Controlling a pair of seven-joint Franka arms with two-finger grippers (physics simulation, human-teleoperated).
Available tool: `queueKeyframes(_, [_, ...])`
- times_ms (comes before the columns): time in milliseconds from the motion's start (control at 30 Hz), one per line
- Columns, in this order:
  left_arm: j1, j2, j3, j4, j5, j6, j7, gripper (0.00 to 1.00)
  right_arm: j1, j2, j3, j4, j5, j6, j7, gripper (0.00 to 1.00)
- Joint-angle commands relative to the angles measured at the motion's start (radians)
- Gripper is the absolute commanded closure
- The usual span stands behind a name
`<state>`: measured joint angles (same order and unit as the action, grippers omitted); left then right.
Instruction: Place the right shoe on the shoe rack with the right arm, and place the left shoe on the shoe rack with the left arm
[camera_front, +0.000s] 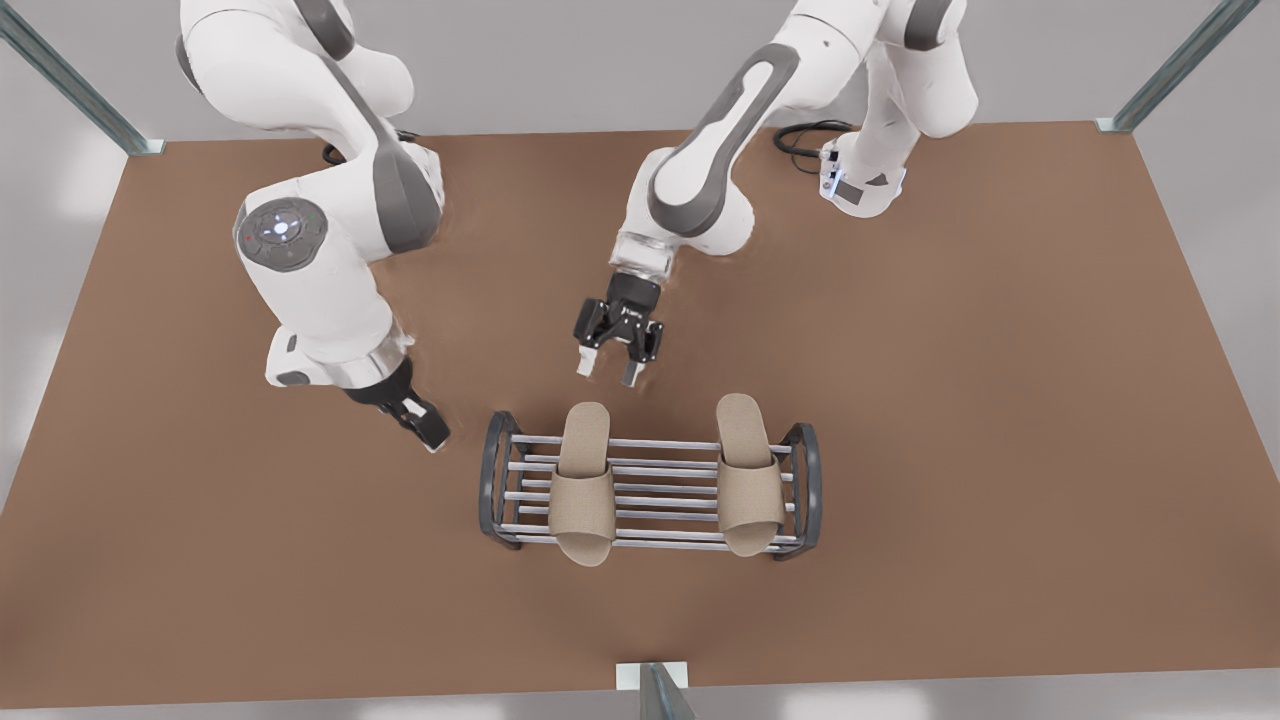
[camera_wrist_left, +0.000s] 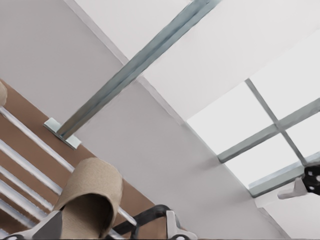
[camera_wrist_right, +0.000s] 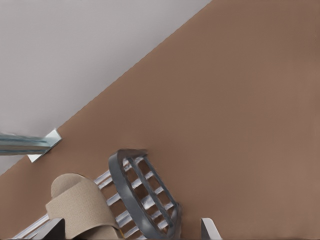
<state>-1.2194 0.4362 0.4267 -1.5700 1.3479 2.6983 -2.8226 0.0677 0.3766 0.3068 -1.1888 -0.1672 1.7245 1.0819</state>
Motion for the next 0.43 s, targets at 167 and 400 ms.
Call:
queueKeyframes(167, [0.550, -0.070, 0.037, 0.443, -1.342, -1.316, 2.818, 0.00, 0.078, -0.160, -0.282, -0.259, 0.155, -0.227, -0.922, 0.00])
queueKeyframes(400, [0.883, -0.292, -0.316, 0.162, -1.334, -1.203, 2.872, 0.00, 0.086, -0.116, -0.284, -0.236, 0.144, -0.210, -0.985, 0.00])
